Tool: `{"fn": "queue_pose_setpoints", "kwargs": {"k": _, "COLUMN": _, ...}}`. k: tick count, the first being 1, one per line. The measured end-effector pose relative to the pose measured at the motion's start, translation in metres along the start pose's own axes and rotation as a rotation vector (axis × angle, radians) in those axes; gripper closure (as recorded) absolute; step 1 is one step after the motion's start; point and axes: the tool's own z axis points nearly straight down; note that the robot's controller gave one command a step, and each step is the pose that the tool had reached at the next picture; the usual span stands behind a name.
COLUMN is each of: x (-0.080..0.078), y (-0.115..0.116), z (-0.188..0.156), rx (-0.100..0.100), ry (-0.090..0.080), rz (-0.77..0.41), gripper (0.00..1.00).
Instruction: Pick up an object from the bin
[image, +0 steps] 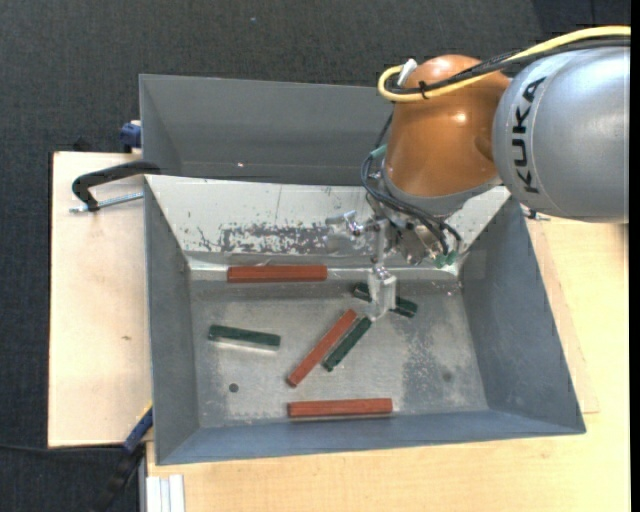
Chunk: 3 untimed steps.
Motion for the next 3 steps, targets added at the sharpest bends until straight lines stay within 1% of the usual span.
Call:
{"fn": "queue_pose_setpoints", "kwargs": {"k": 1, "x": -0.003, "y": 0.005, "z": 0.057, "rx": 0.0, "ry": -0.002, "rz": -0.006, "gripper": 0.0}}
{"fn": "queue_pose_setpoints", "kwargs": {"k": 2, "x": 0.009, "y": 0.019, "z": 0.105, "rx": -0.002, "ry": 0.005, "rz": -0.033, "gripper": 0.0}}
{"fn": "queue_pose_setpoints", "kwargs": {"k": 3, "x": 0.008, "y": -0.002, "z": 0.111, "rx": 0.001, "ry": -0.004, "rz": -0.238, "gripper": 1.0}}
